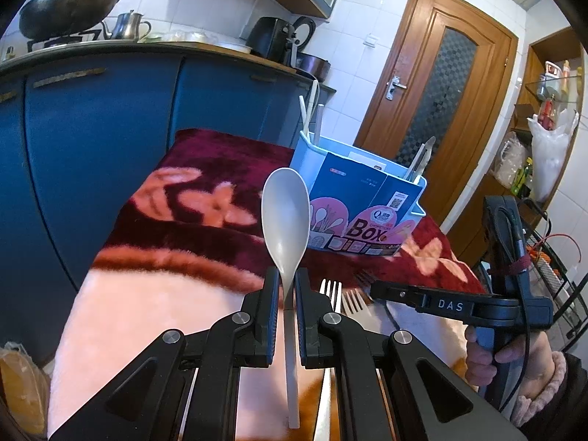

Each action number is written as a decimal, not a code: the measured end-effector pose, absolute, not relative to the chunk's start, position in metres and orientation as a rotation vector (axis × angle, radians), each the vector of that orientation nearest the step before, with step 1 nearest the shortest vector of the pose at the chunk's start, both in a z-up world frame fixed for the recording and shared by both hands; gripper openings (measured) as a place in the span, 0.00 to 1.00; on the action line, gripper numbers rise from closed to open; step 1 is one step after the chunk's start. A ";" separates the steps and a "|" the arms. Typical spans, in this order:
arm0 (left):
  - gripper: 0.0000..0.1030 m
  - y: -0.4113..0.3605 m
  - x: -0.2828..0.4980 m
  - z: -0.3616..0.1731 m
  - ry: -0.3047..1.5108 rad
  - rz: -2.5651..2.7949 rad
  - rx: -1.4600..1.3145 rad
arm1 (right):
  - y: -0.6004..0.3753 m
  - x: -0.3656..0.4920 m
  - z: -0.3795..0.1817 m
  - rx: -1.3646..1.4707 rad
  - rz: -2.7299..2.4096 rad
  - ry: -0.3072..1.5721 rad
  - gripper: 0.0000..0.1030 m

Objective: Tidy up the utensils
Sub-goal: 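Carry the spoon toward the box with the left tool while the right tool grasps a silver fork, then lower the spoon over the box with the left tool while the right tool carries the fork over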

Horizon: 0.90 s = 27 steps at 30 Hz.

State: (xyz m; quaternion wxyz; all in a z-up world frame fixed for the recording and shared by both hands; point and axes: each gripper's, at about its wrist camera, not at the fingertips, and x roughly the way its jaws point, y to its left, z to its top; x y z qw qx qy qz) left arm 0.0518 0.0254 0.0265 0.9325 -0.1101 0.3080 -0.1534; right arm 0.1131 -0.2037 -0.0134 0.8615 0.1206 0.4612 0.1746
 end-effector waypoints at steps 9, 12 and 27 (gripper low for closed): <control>0.08 0.020 0.044 0.037 0.602 -0.329 -0.215 | -0.201 0.094 0.000 0.263 0.412 0.887 0.03; 0.08 0.018 0.041 0.041 0.584 -0.335 -0.211 | -0.206 0.078 0.013 0.264 0.405 0.804 0.03; 0.08 0.001 0.043 0.075 0.495 -0.378 -0.196 | -0.226 0.013 0.069 0.203 0.293 0.430 0.03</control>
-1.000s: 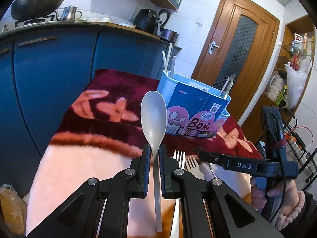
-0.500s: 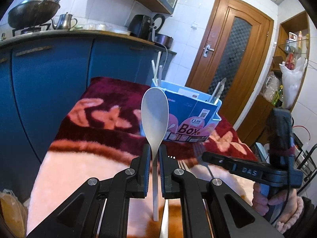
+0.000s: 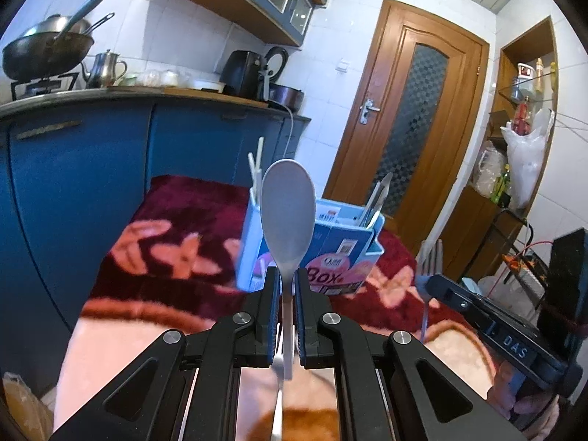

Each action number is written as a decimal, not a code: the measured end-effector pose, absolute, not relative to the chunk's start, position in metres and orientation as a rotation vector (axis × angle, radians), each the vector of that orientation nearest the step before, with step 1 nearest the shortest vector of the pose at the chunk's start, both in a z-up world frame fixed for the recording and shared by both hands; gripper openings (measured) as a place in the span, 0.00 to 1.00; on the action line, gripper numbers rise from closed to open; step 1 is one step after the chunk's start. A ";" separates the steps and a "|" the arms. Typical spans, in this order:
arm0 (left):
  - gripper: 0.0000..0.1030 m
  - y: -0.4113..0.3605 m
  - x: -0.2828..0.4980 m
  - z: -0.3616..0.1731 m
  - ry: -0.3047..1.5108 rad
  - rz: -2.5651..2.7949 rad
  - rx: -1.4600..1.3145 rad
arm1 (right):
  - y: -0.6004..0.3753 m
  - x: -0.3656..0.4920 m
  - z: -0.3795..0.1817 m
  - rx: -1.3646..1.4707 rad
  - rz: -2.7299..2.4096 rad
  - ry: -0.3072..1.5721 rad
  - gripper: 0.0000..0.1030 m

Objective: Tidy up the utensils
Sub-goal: 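Lower the spoon over the box with the left tool while the right tool carries the fork over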

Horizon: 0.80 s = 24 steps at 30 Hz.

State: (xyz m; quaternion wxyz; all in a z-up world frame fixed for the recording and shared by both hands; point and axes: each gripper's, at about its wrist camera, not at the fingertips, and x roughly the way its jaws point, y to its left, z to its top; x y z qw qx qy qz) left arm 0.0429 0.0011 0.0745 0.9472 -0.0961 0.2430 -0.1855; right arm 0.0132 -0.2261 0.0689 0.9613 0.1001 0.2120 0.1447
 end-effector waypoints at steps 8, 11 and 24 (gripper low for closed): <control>0.07 -0.009 0.056 0.105 0.410 -0.366 -0.156 | -0.240 0.007 0.079 0.222 0.260 0.358 0.03; 0.07 -0.015 0.065 0.116 0.377 -0.356 -0.143 | -0.244 0.007 0.079 0.222 0.254 0.354 0.03; 0.07 -0.022 0.112 0.154 0.252 -0.318 -0.159 | -0.259 0.014 0.075 0.231 0.229 0.342 0.03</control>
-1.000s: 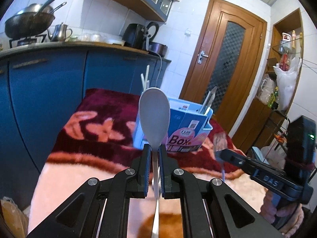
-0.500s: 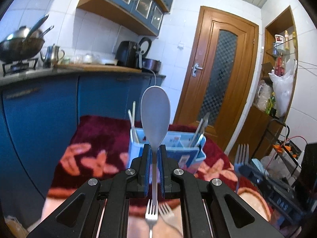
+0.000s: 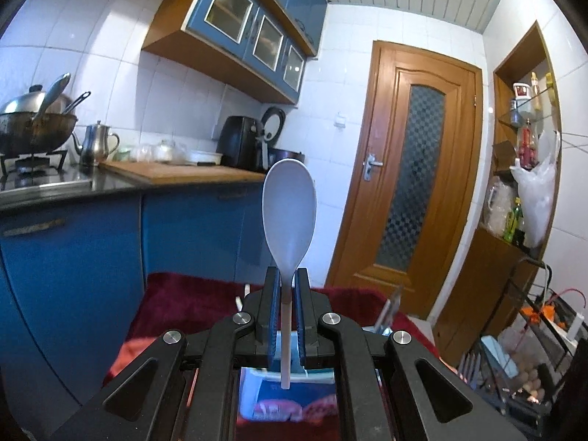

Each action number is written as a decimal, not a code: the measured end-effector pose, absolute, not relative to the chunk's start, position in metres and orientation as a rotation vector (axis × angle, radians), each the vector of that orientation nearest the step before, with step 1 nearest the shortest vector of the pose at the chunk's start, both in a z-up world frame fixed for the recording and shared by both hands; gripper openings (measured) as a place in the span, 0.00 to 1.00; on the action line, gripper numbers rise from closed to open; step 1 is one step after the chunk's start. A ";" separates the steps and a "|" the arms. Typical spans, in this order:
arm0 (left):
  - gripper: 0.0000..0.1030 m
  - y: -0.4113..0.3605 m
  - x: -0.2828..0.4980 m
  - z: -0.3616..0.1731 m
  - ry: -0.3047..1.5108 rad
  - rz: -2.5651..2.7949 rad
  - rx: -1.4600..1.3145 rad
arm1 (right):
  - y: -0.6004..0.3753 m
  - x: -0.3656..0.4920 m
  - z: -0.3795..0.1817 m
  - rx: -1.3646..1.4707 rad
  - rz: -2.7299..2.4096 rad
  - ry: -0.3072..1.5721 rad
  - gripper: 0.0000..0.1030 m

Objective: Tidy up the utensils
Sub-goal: 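Lower the spoon over the box with the left tool while the right tool carries the fork over, then open both tools to drop the spoon and fork into the box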

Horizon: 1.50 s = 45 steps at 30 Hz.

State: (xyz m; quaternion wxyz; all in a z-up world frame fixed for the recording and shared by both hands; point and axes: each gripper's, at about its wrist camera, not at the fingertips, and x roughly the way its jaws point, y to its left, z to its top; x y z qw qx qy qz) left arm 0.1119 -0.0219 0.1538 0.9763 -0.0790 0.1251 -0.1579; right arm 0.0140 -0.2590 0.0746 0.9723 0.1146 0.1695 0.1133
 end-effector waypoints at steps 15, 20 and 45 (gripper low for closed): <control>0.08 -0.041 0.149 0.111 0.266 -0.295 -0.156 | -0.264 0.028 0.088 0.182 0.183 0.312 0.03; 0.08 -0.042 0.154 0.096 0.295 -0.294 -0.151 | -0.265 0.039 0.098 0.170 0.164 0.271 0.03; 0.08 -0.048 0.165 0.077 0.336 -0.302 -0.123 | -0.245 0.142 0.118 0.121 0.133 0.101 0.03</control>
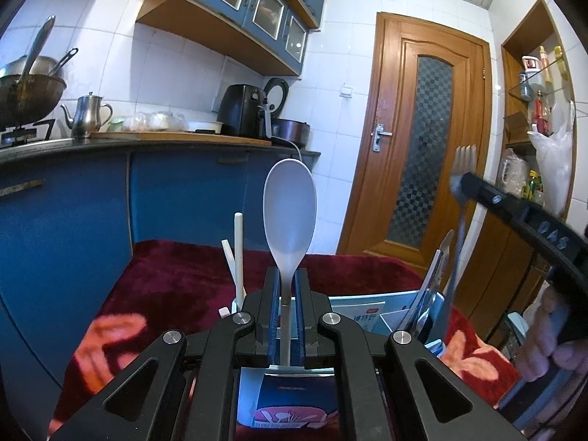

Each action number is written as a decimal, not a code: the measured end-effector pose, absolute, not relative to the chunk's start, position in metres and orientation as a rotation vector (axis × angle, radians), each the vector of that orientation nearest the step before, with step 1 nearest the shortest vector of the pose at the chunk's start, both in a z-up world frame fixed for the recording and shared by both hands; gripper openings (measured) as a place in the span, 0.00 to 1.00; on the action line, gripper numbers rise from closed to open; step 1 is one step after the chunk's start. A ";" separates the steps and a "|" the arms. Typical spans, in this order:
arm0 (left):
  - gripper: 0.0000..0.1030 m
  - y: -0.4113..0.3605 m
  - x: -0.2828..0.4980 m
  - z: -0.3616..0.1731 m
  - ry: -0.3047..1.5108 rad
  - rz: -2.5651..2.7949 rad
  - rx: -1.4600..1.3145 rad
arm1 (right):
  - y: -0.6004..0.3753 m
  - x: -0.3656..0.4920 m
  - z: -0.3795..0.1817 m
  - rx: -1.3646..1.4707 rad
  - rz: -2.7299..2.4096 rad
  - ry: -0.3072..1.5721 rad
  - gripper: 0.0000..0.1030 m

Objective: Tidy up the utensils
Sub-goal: 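Open both tools to drop the spoon and fork into the box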

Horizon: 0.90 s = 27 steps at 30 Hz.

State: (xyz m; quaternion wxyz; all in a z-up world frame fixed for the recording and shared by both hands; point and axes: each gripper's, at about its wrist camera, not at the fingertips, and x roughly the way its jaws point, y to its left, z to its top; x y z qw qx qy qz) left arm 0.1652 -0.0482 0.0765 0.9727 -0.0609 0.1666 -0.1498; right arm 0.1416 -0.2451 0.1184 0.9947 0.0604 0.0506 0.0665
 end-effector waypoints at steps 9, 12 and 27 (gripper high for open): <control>0.08 -0.048 0.166 0.073 0.352 -0.314 -0.124 | -0.238 0.148 0.092 0.108 0.191 0.192 0.03; 0.08 -0.049 0.166 0.072 0.365 -0.324 -0.122 | -0.237 0.149 0.087 0.113 0.215 0.218 0.04; 0.17 -0.043 0.152 0.085 0.423 -0.327 -0.159 | -0.250 0.122 0.100 0.173 0.232 0.217 0.17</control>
